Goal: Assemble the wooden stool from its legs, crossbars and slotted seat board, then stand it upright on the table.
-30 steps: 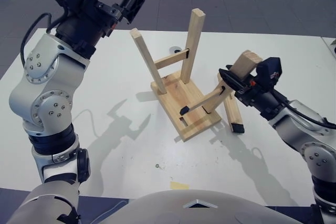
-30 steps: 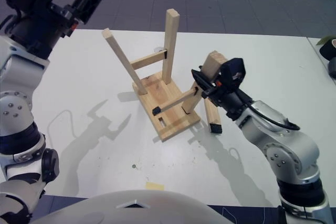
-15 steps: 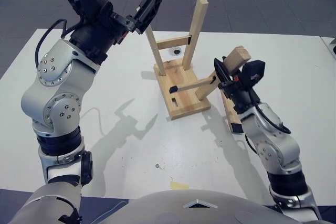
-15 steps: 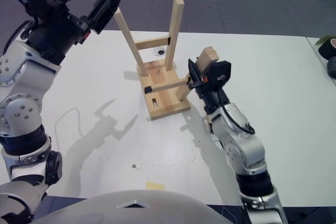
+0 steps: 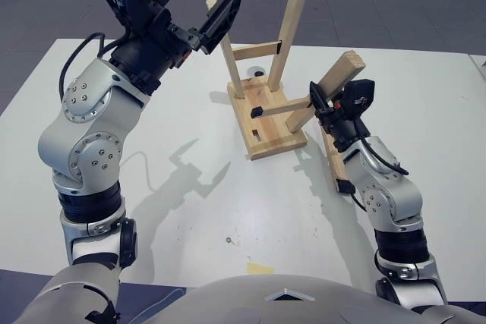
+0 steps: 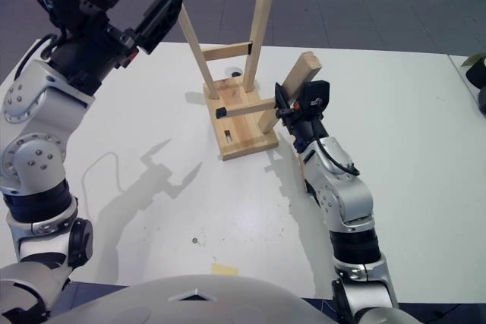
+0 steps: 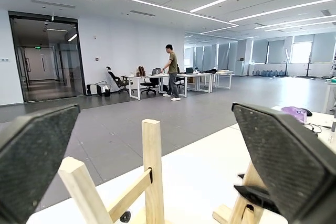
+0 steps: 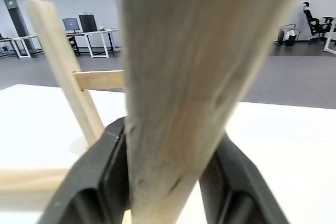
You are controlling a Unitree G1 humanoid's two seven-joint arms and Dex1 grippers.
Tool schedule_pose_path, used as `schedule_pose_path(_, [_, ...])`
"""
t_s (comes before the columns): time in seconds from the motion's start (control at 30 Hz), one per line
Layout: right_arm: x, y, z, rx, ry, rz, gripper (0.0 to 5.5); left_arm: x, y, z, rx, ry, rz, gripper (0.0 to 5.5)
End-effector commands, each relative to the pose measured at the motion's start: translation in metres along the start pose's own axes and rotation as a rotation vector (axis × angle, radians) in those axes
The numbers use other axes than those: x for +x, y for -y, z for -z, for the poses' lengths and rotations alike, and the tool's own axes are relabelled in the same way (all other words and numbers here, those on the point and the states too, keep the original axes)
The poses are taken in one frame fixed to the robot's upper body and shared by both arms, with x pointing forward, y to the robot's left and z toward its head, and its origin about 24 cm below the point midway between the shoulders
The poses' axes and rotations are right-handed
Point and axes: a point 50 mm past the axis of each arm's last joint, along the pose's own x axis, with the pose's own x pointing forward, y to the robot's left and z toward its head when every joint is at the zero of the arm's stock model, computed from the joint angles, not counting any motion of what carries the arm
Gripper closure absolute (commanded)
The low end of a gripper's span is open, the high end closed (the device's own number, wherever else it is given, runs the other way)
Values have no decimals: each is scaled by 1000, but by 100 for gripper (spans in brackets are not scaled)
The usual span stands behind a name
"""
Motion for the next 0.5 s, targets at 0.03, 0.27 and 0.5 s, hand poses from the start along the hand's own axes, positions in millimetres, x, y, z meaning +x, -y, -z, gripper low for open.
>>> schedule_pose_path(0.03, [0, -9, -62, 102, 278, -94, 293, 2, 1, 2, 2, -23, 11, 10])
schedule_pose_path(0.27, [-57, 29, -51, 166, 271, -17, 183, -4, 1, 5, 1, -37, 2, 10])
schedule_pose_path(0.5, [-101, 50, 25, 114, -43, 182, 64, -9, 2, 9, -2, -49, -34, 10])
